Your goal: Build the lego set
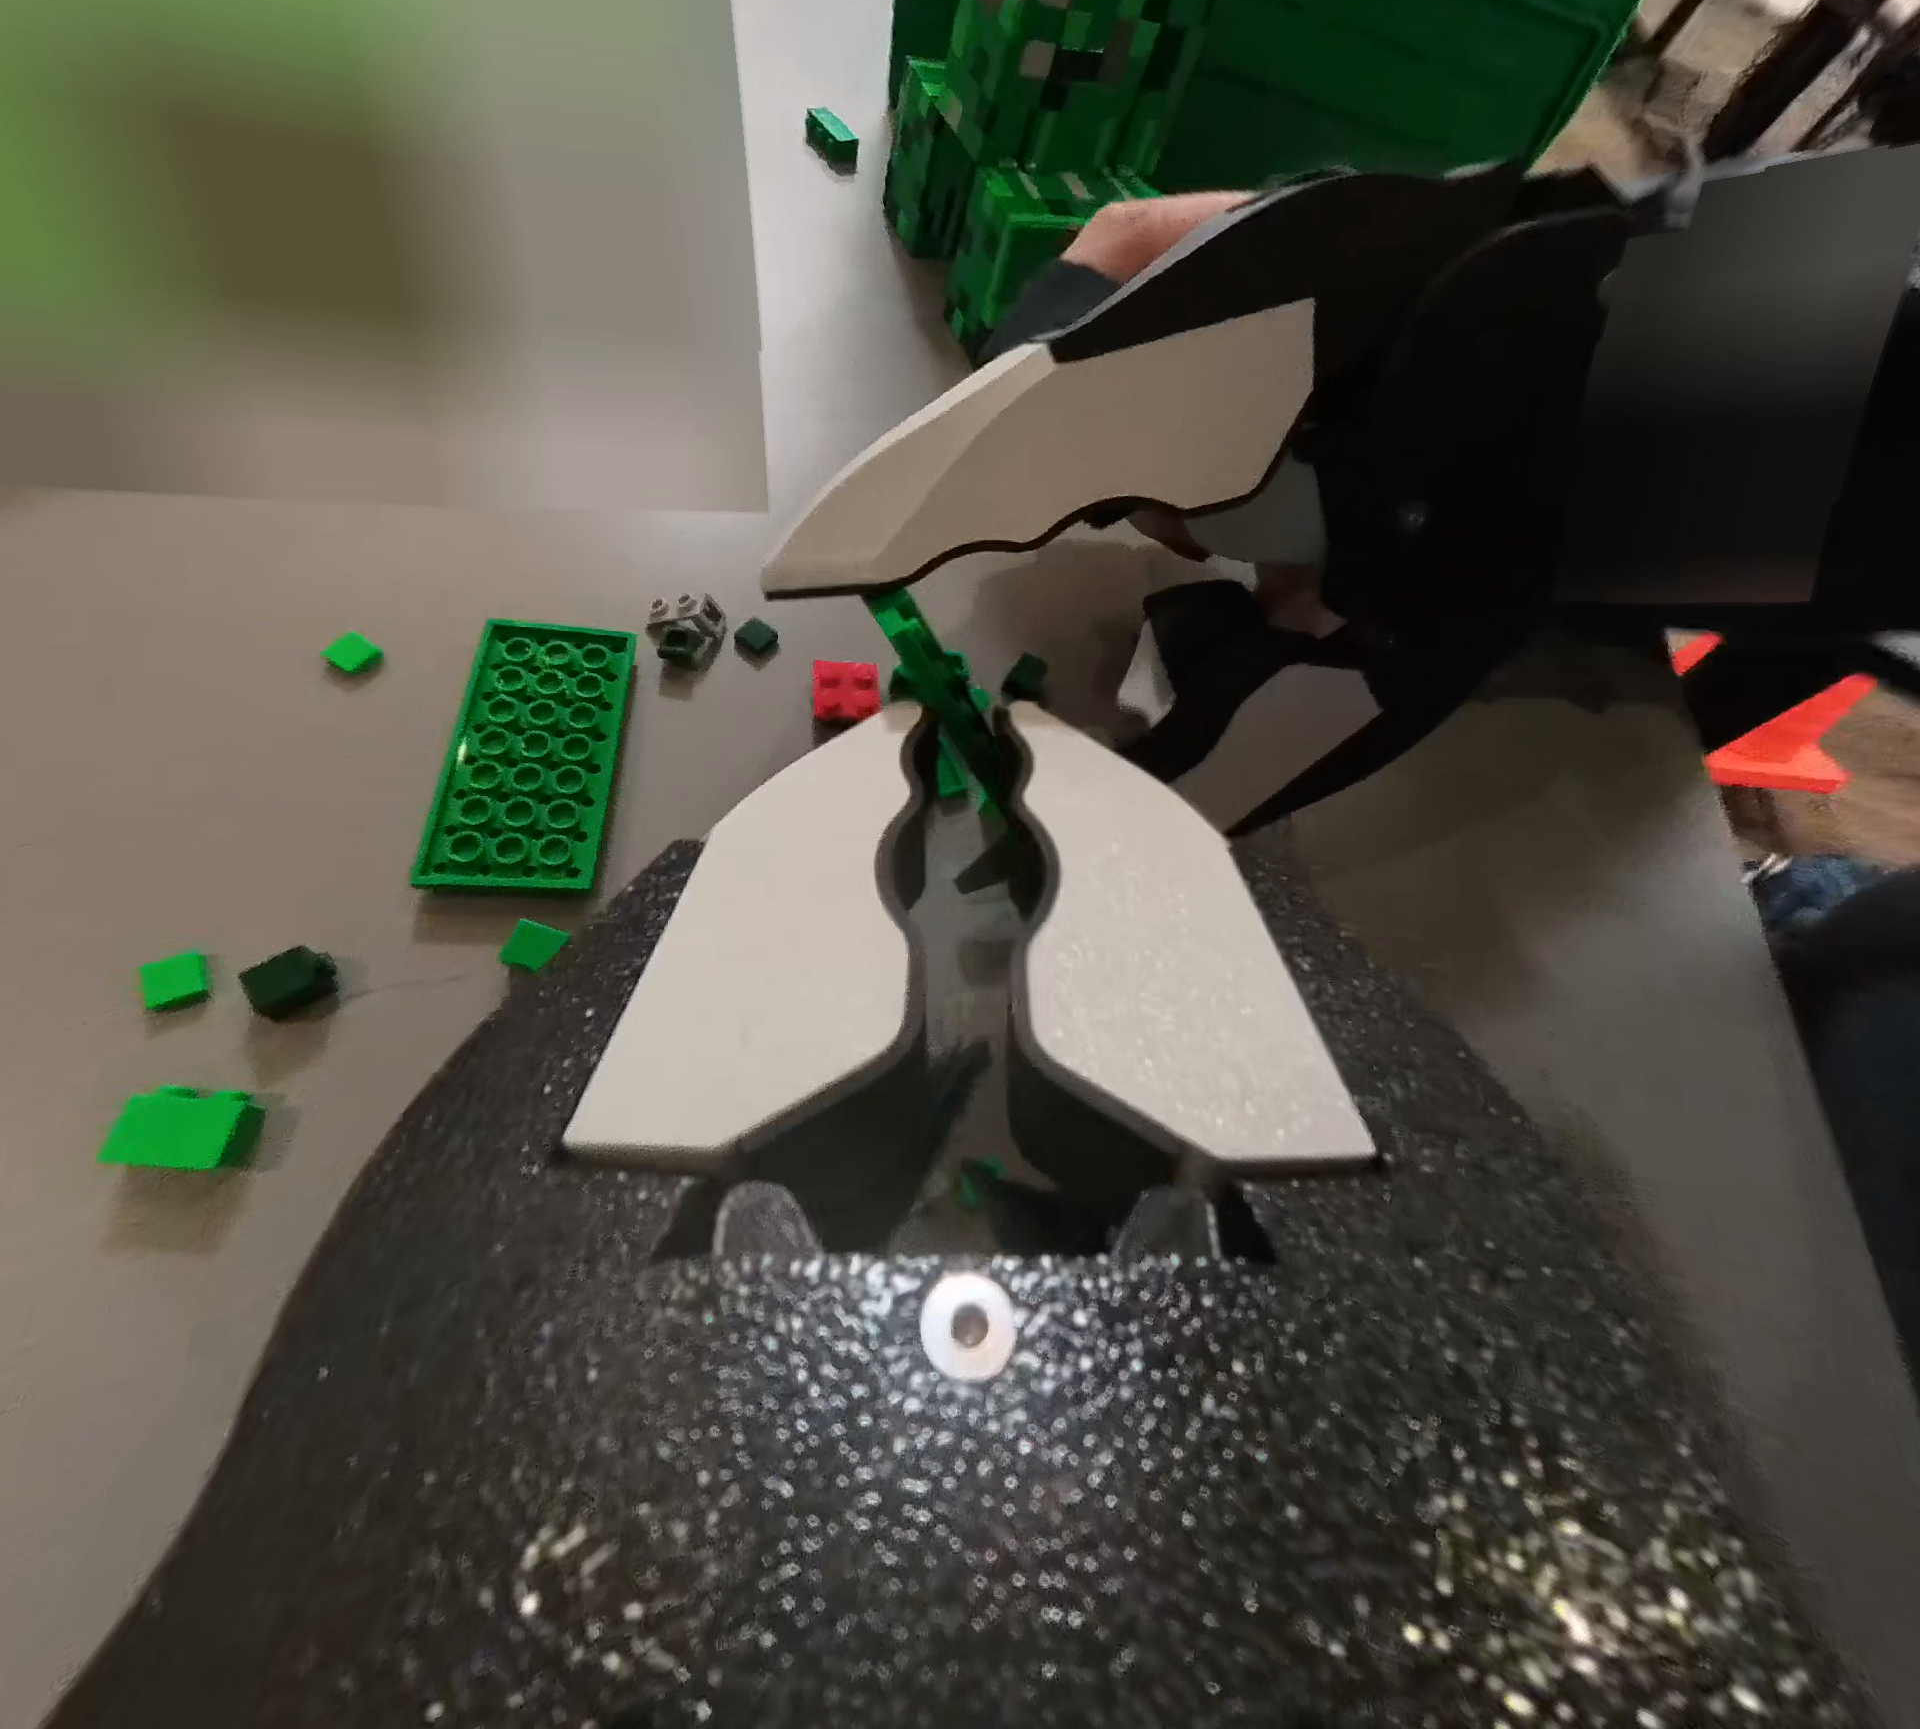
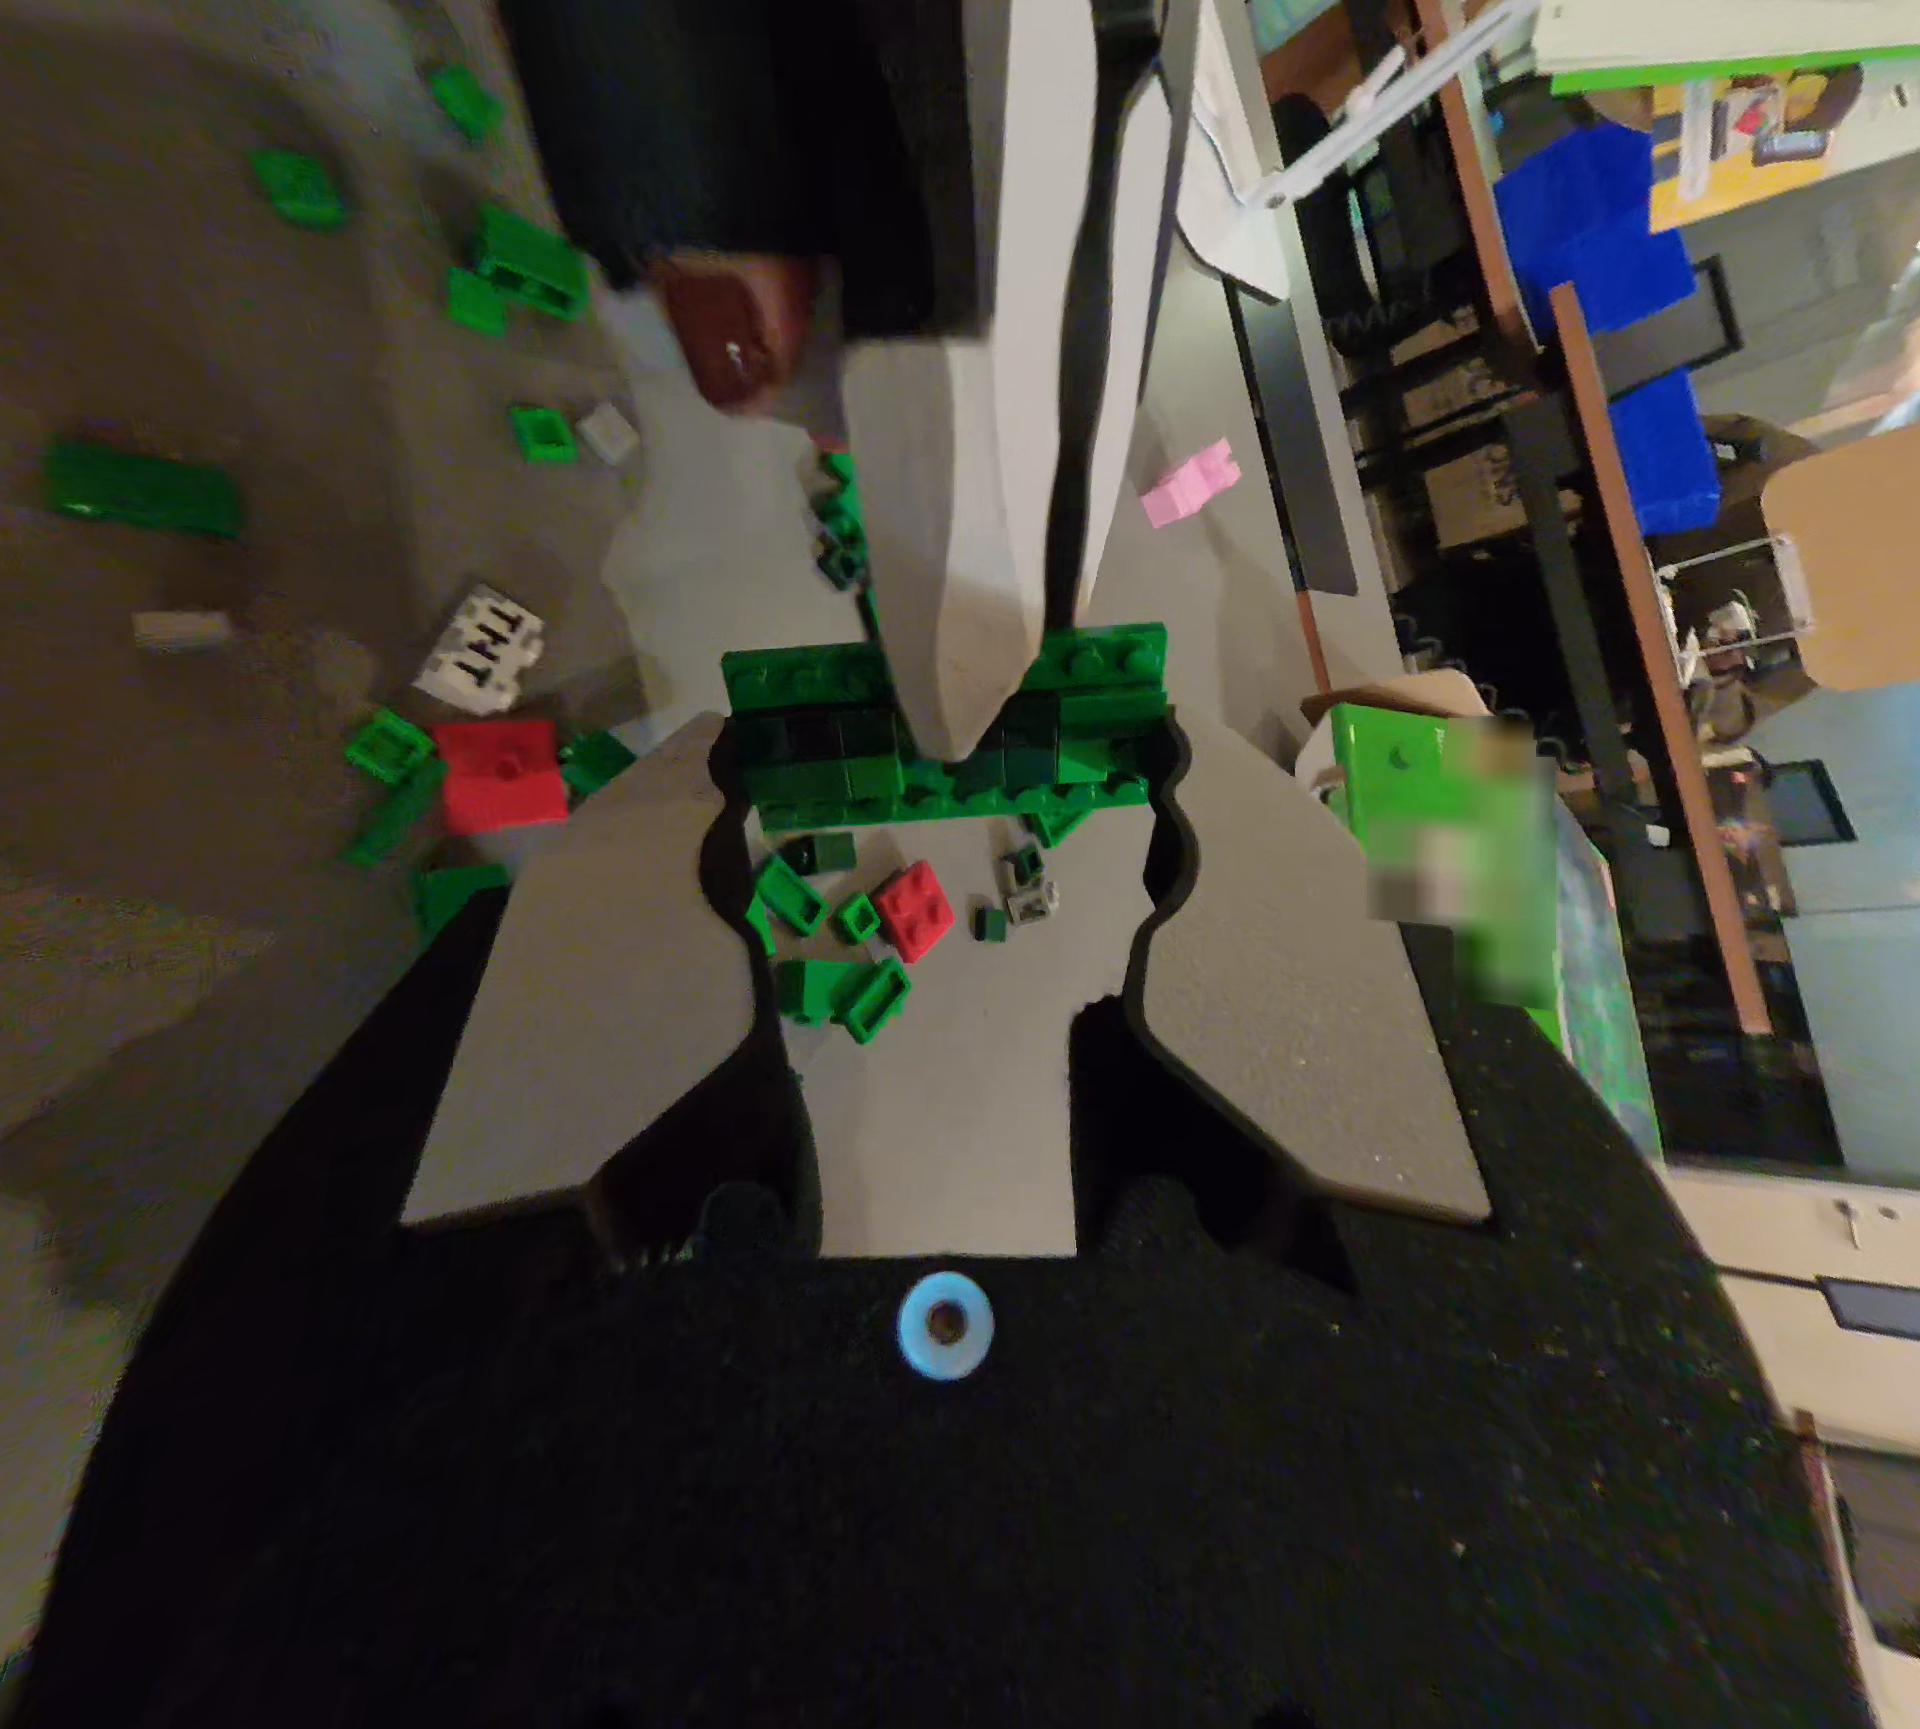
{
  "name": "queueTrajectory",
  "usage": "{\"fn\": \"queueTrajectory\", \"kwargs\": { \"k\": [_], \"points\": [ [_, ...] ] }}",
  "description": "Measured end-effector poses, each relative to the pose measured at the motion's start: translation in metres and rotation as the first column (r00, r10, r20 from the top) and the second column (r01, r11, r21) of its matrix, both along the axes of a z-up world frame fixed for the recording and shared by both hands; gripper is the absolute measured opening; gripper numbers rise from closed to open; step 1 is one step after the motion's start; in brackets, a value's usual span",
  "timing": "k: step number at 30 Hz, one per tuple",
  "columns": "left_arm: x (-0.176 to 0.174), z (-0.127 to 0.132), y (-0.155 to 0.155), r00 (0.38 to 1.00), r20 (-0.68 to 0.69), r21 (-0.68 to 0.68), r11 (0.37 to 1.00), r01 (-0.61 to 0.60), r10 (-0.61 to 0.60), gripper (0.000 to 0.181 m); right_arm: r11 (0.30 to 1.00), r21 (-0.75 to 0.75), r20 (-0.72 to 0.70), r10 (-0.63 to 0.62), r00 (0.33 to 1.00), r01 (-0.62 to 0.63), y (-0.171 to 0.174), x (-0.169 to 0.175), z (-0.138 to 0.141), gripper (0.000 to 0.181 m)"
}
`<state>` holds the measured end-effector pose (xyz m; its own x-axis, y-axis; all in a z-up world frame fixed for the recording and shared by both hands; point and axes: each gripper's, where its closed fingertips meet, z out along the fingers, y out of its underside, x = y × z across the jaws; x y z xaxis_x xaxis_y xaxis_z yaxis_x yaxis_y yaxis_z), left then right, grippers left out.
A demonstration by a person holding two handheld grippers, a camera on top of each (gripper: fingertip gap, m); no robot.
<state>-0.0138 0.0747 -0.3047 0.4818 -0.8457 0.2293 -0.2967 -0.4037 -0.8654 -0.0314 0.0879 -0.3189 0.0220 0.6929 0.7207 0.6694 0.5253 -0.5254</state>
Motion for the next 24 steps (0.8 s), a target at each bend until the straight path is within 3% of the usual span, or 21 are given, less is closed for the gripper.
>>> {"fn": "queueTrajectory", "kwargs": {
  "k": [8, 15, 17, 19, 21, 24],
  "points": [
    [-0.001, 0.004, -0.007, 0.996, -0.045, 0.078, 0.994, 0.081, -0.078, 0.010, 0.996, -0.072, -0.005, 0.052, 0.999, -0.052, -0.010, -0.001, 0.003, 0.074],
    [-0.004, -0.001, -0.005, 0.993, -0.099, 0.105, 0.991, 0.082, -0.072, 0.008, 0.996, -0.065, 0.028, 0.063, 0.998, -0.061, -0.009, 0.000, 0.003, 0.073],
    [-0.004, -0.009, -0.008, 0.973, -0.212, 0.192, 0.972, 0.135, -0.094, 0.005, 0.986, -0.124, -0.032, 0.112, 0.993, -0.115, -0.017, 0.000, 0.011, 0.057],
    [0.005, -0.004, -0.012, 0.979, -0.179, 0.184, 0.974, 0.129, -0.096, 0.005, 0.974, -0.176, -0.047, 0.133, 0.990, -0.140, -0.023, -0.001, 0.011, 0.040],
    [0.007, 0.001, -0.012, 0.991, -0.092, 0.128, 0.985, 0.113, -0.102, 0.005, 0.986, -0.132, -0.041, 0.101, 0.994, -0.106, -0.018, -0.002, 0.011, 0.051],
    [-0.002, 0.000, -0.002, 0.999, -0.029, 0.065, 0.997, 0.039, -0.037, 0.005, 0.990, -0.127, -0.008, 0.054, 0.999, -0.054, -0.011, -0.004, 0.001, 0.082]
  ]
}}
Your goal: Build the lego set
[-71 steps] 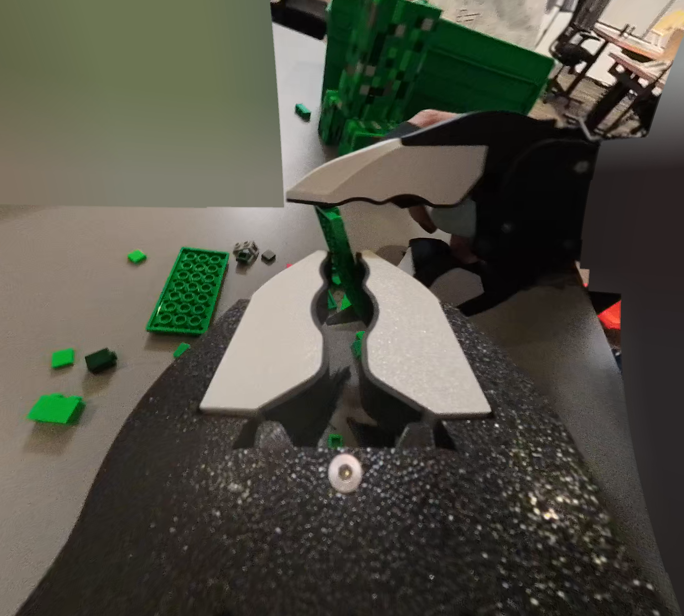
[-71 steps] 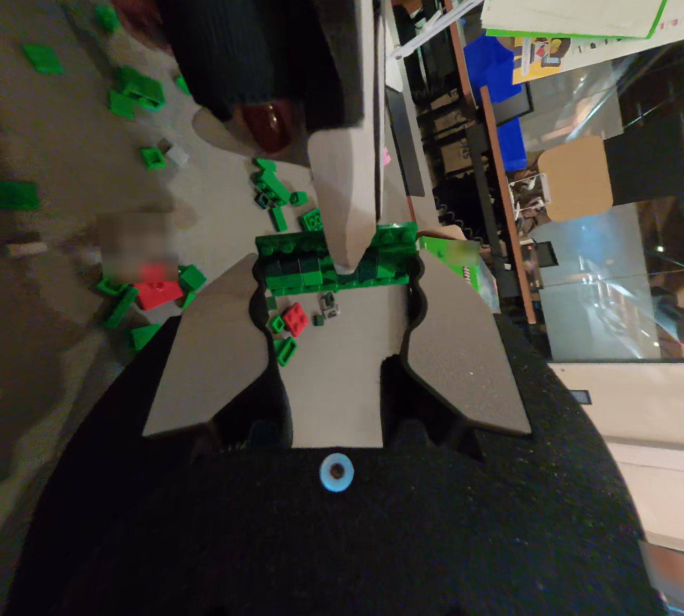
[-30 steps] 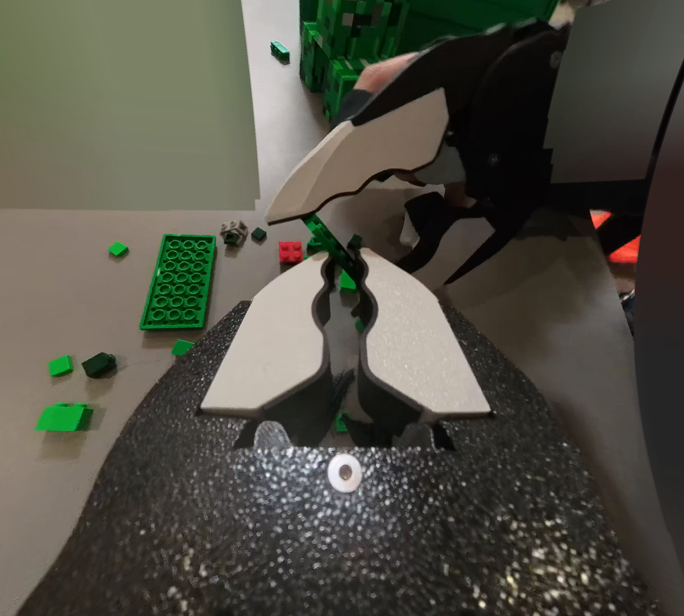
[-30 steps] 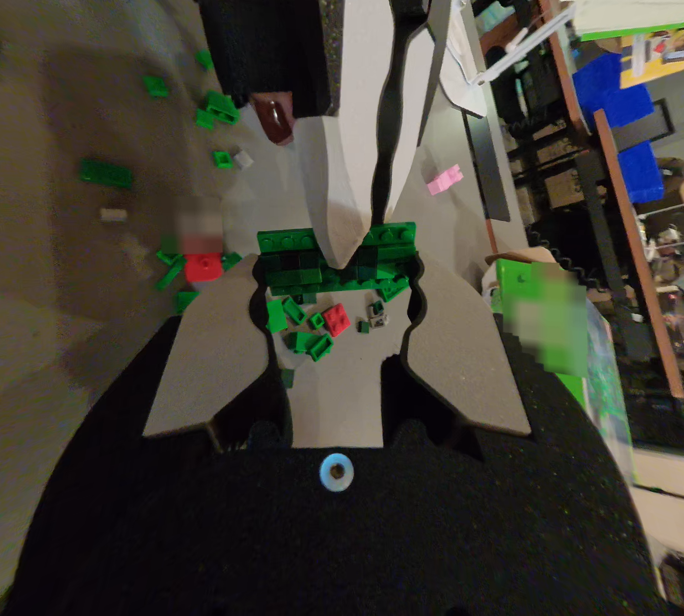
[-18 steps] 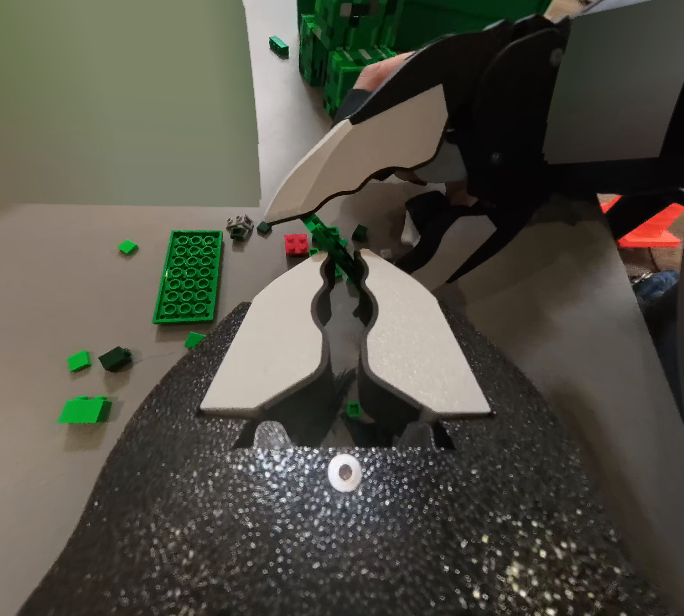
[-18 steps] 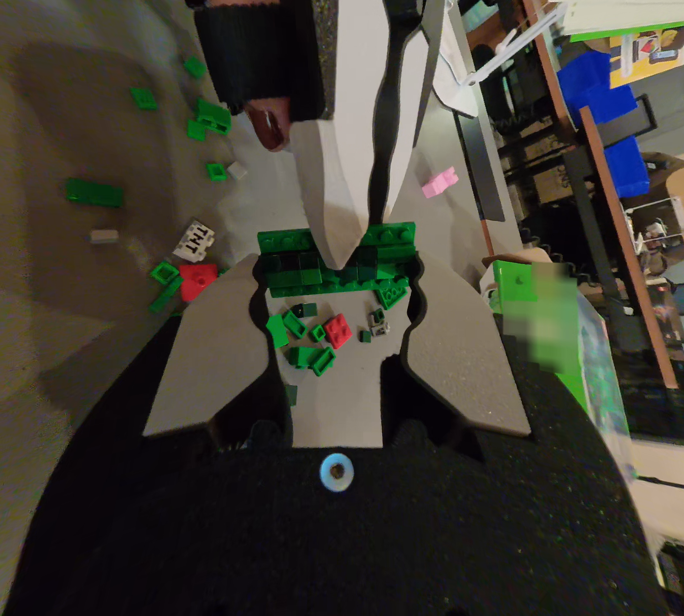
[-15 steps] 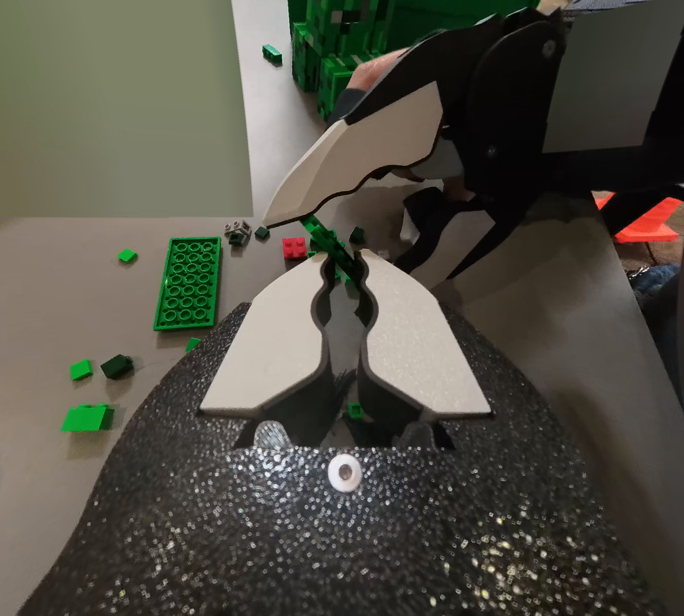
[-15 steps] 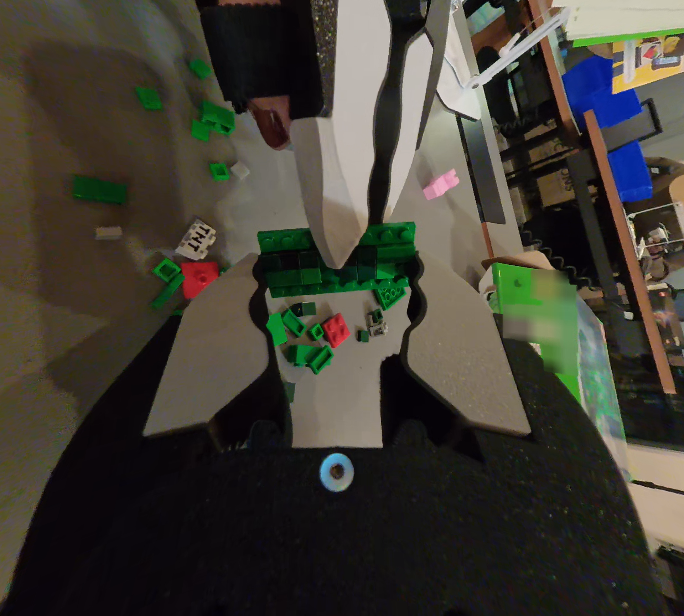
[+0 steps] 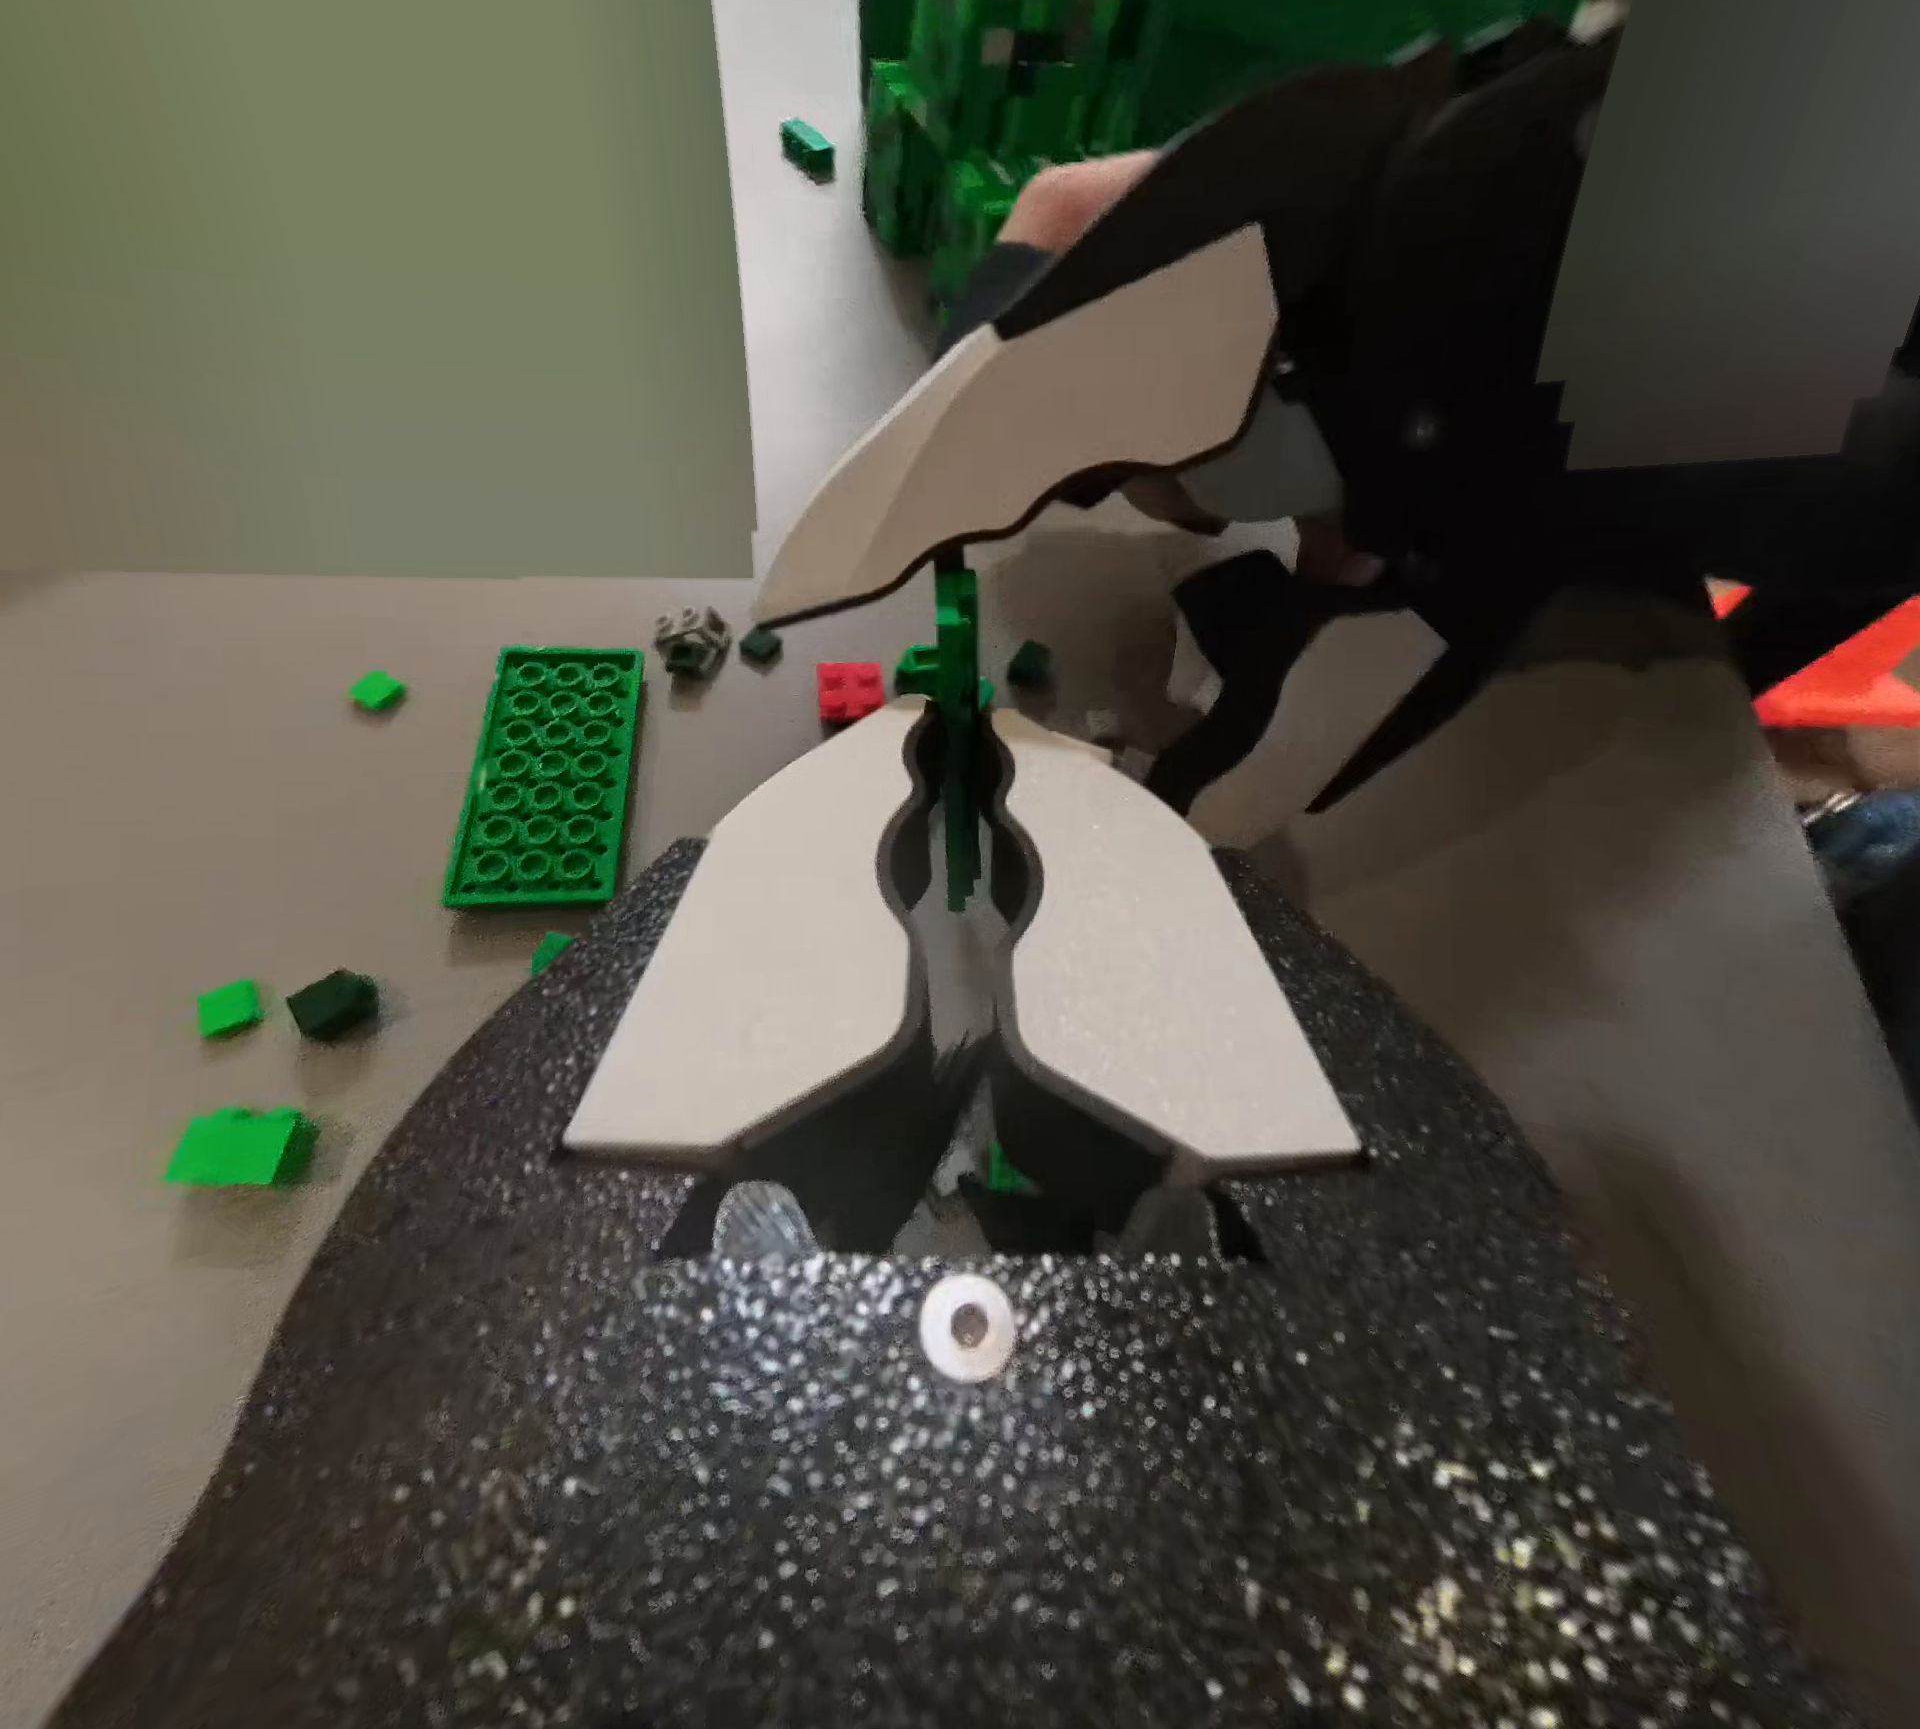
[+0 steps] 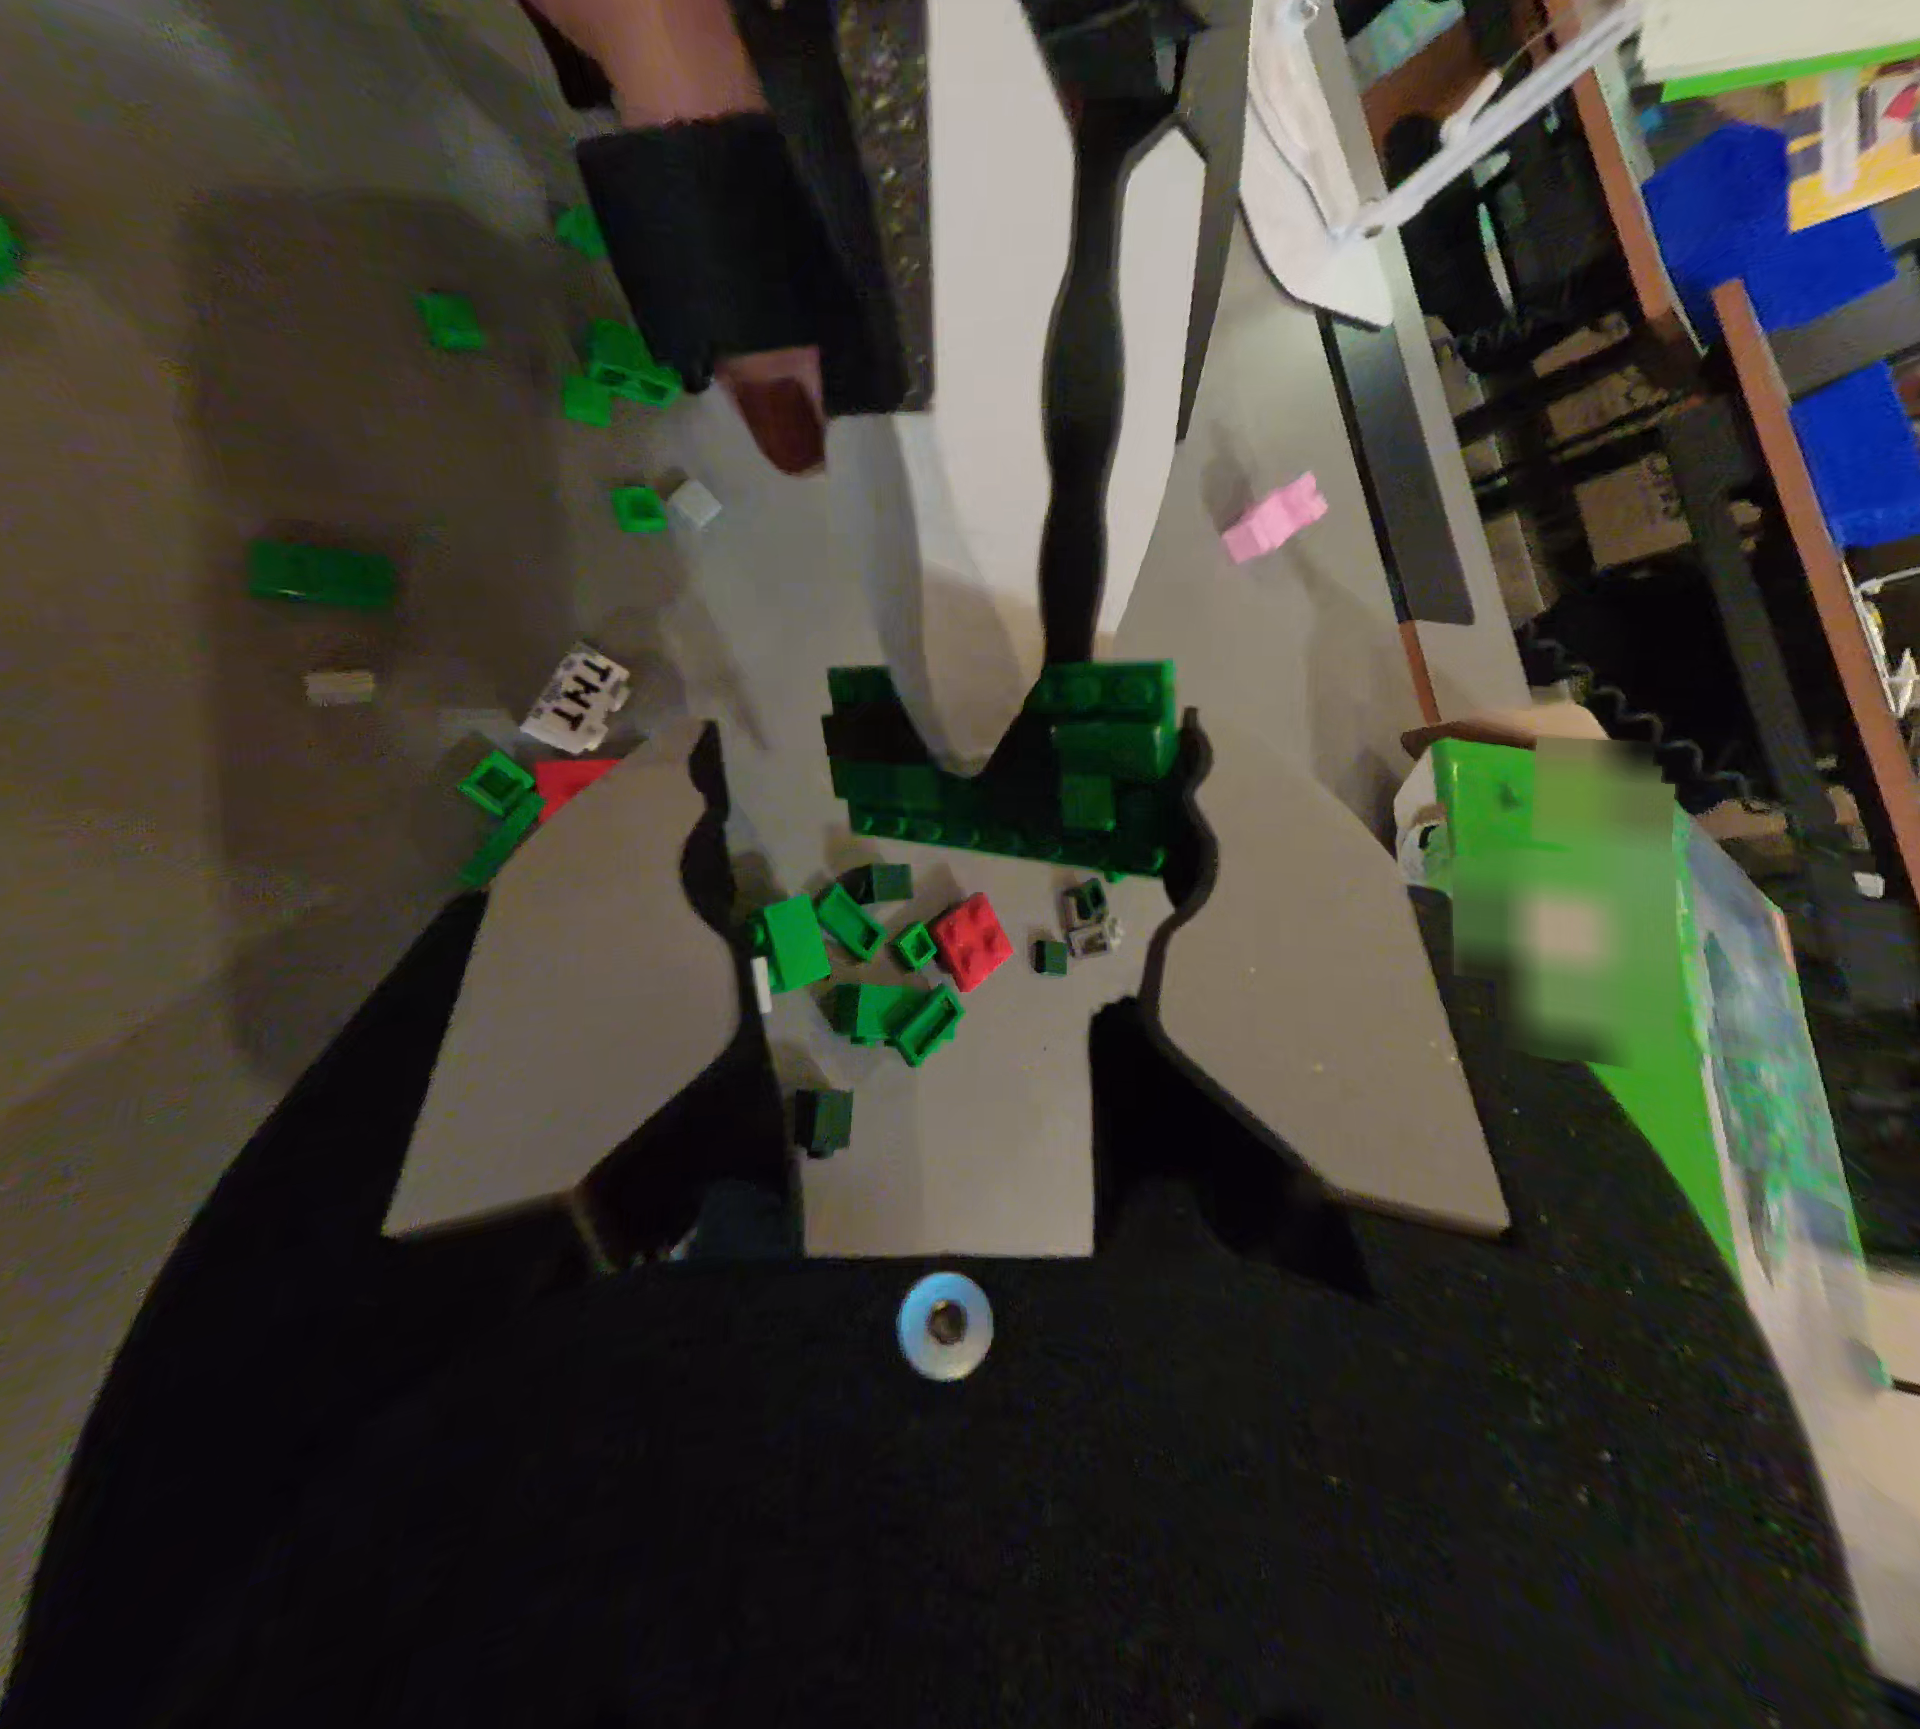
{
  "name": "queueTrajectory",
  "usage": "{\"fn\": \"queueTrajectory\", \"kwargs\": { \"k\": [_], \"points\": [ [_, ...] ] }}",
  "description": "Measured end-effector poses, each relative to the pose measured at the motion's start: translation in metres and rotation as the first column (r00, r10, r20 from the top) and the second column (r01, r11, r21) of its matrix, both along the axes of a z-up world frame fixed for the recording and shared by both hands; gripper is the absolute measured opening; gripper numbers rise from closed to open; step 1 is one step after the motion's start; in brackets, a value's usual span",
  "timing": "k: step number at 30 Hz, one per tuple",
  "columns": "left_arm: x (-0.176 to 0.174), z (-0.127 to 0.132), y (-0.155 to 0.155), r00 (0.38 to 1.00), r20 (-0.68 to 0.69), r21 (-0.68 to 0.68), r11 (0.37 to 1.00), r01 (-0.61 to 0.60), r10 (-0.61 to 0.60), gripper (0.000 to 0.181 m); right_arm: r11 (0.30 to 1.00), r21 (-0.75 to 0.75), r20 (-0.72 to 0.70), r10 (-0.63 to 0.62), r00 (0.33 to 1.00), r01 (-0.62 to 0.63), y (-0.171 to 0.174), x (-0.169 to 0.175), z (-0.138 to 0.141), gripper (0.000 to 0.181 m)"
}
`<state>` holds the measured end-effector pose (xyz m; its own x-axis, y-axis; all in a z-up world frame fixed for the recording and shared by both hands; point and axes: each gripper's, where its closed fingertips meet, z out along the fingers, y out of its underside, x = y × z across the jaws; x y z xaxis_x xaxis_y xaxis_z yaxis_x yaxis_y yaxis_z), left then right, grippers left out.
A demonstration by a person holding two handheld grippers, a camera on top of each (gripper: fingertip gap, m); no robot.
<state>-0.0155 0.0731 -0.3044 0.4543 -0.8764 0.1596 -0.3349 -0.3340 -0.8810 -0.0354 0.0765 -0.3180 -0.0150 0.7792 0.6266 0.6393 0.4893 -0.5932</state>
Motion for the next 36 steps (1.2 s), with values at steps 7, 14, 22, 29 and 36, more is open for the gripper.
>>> {"fn": "queueTrajectory", "kwargs": {
  "k": [7, 14, 22, 29, 36],
  "points": [
    [0.001, 0.011, 0.000, 0.969, 0.247, -0.239, 0.970, 0.033, 0.028, 0.005, 0.991, 0.089, -0.038, -0.096, 0.995, 0.099, 0.012, -0.008, 0.009, 0.085],
    [0.002, 0.016, -0.003, 0.964, 0.265, -0.259, 0.965, 0.043, 0.029, 0.005, 0.963, 0.215, -0.012, -0.162, 0.987, 0.161, 0.018, -0.007, 0.013, 0.083],
    [0.003, 0.011, -0.004, 0.991, 0.137, -0.123, 0.992, 0.013, 0.004, 0.006, 0.960, 0.235, 0.067, -0.169, 0.983, 0.149, 0.017, -0.004, 0.007, 0.080],
    [0.005, 0.007, -0.006, 1.000, 0.026, -0.009, 1.000, 0.007, -0.006, 0.007, 0.978, 0.181, 0.106, -0.127, 0.986, 0.107, 0.012, 0.000, 0.002, 0.080],
    [0.007, 0.004, -0.010, 0.999, -0.030, 0.025, 0.999, 0.041, -0.041, 0.008, 0.994, 0.098, 0.095, -0.053, 0.994, 0.044, 0.005, 0.001, -0.002, 0.079]
  ]
}}
